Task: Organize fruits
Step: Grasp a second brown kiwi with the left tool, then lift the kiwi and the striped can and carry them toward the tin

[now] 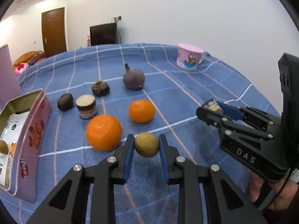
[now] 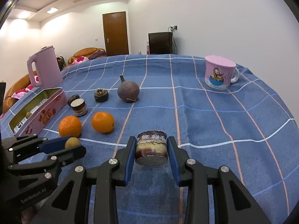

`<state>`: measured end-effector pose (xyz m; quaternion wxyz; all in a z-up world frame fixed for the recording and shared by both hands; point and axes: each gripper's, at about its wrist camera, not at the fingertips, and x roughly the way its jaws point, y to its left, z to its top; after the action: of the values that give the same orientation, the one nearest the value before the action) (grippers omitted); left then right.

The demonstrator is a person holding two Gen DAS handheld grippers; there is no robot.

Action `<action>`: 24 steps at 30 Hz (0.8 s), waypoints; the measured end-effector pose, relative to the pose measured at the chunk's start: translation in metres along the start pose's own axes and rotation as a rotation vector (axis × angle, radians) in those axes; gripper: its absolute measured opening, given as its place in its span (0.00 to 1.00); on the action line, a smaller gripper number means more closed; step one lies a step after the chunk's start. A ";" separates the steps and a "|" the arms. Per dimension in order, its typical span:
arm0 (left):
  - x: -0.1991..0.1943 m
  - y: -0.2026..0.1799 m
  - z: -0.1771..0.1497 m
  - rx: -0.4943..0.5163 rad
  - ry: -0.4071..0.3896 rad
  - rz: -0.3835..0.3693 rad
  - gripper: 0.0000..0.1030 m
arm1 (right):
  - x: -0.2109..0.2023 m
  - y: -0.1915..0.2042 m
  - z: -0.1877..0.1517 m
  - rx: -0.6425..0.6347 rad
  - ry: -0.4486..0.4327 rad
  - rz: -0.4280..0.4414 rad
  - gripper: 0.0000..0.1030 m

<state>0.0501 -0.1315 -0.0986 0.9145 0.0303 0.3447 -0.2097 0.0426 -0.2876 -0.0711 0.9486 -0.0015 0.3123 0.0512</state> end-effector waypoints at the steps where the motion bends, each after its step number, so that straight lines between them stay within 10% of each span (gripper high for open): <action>1: -0.001 0.001 0.000 -0.001 -0.010 0.003 0.27 | -0.001 0.001 0.000 -0.003 -0.009 0.002 0.35; 24: -0.020 0.001 -0.004 0.001 -0.135 0.049 0.27 | -0.023 0.004 -0.005 -0.028 -0.149 0.051 0.35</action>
<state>0.0346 -0.1223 -0.0887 0.9405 0.0248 0.2811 -0.1891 0.0214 -0.2863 -0.0612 0.9675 -0.0032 0.2399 0.0796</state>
